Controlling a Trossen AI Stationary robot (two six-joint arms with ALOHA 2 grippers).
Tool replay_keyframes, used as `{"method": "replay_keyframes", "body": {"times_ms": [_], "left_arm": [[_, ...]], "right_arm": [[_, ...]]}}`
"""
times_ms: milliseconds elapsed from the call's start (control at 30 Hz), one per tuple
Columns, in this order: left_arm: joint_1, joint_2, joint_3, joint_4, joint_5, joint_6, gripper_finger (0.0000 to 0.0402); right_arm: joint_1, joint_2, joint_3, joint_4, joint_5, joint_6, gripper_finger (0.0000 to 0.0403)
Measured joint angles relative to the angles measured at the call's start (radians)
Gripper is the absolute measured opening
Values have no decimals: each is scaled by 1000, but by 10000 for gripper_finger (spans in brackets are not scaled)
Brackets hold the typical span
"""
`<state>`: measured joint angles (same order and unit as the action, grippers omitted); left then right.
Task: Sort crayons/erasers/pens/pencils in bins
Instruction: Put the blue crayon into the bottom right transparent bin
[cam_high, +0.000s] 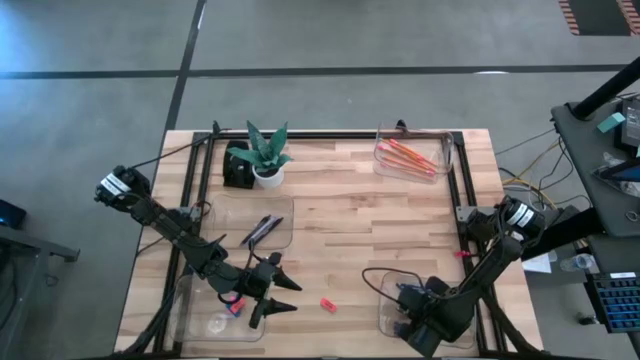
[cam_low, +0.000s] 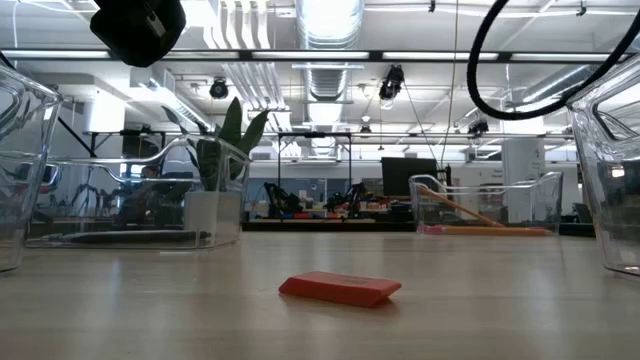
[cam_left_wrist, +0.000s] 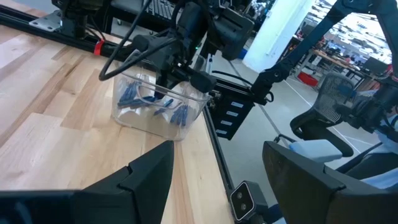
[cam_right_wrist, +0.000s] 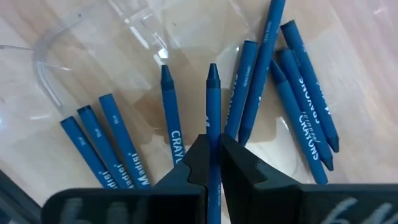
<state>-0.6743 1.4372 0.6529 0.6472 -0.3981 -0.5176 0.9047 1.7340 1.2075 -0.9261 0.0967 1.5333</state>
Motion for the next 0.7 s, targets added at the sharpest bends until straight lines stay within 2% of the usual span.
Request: {"method": "replay_keyframes", "body": {"times_ms": [167, 467, 700], "left_arm": [[0, 0, -3, -1, 0, 0, 233], [0, 0, -3, -1, 0, 1, 233], [3, 0, -1, -1, 0, 35, 233]], "right_arm": [[0, 0, -1, -1, 19, -7, 22], [0, 0, 10, -7, 2, -8, 79], [-2, -47, 68, -31, -44, -81, 100]]}}
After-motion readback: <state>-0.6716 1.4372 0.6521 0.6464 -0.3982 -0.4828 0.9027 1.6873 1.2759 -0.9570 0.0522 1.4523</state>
